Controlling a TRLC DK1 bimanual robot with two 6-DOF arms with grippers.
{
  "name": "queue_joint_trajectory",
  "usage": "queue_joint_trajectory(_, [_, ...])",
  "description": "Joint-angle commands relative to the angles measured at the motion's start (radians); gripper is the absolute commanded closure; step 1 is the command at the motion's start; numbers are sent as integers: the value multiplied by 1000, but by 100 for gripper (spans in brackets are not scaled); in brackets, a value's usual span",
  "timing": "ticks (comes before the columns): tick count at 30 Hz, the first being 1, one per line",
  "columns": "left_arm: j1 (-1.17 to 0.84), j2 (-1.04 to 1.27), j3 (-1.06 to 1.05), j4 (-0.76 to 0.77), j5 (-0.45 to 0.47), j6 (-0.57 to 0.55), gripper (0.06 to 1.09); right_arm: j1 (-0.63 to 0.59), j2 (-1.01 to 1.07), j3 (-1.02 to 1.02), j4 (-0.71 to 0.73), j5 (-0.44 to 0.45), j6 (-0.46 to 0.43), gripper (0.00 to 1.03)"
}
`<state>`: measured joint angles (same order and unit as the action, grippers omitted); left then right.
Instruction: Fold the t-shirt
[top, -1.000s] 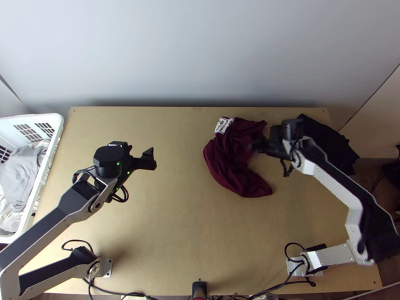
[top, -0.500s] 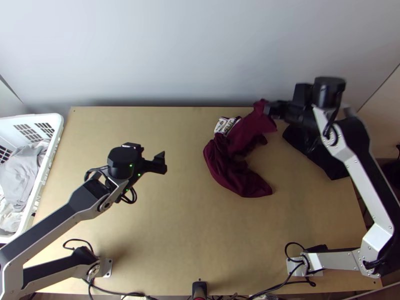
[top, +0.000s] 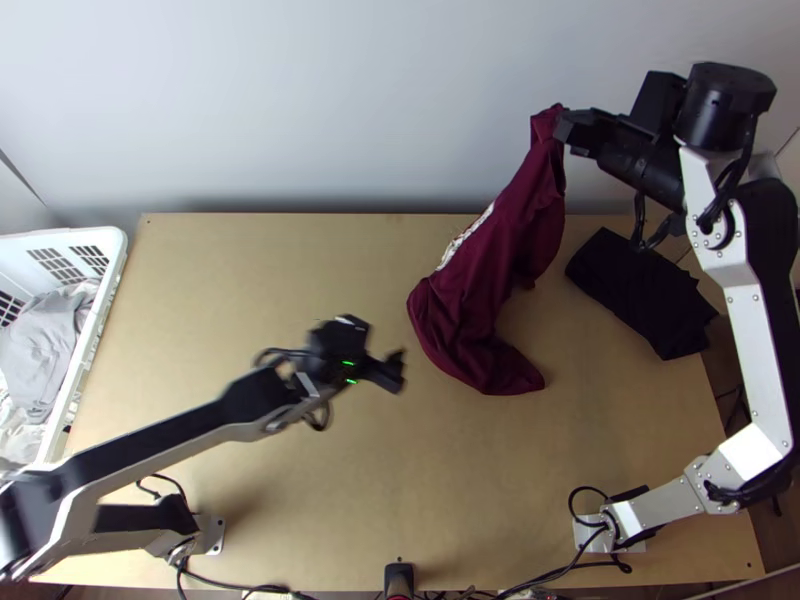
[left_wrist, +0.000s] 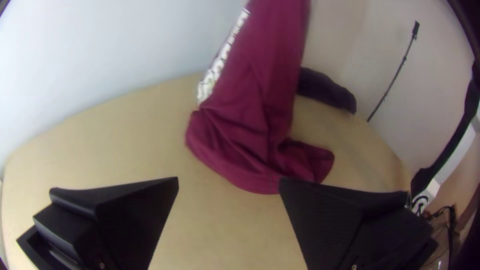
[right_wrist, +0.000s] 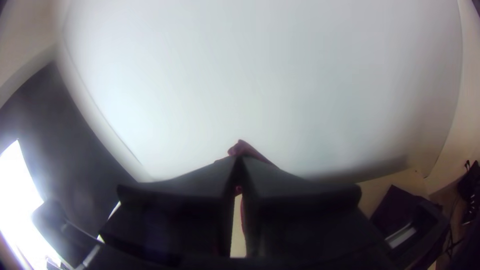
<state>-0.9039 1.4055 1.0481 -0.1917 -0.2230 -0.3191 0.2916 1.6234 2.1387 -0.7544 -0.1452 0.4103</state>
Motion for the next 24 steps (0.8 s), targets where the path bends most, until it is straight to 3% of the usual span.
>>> queue_joint_trajectory(1, [-179, 274, 182, 5, 22, -49, 11, 1, 12, 17, -22, 29, 28, 100])
queue_joint_trajectory(5, [-231, 397, 299, -37, 25, -130, 11, 3, -23, -36, -19, 32, 32, 100])
queue_joint_trajectory(19, [-288, 653, 402, -91, 10, -136, 11, -5, -85, -77, -5, 47, 28, 100])
queue_joint_trajectory(20, [-282, 668, 411, -98, 8, -136, 15, -5, -86, -74, -5, 45, 28, 100])
queue_joint_trajectory(21, [-277, 681, 418, -100, 8, -140, 27, -5, -86, -71, -5, 47, 30, 100])
queue_joint_trajectory(23, [-262, 704, 438, -100, 10, -164, 64, -5, -92, -69, -5, 47, 30, 100])
queue_joint_trajectory(24, [-253, 714, 451, -101, 10, -181, 77, -5, -97, -69, -5, 49, 30, 100])
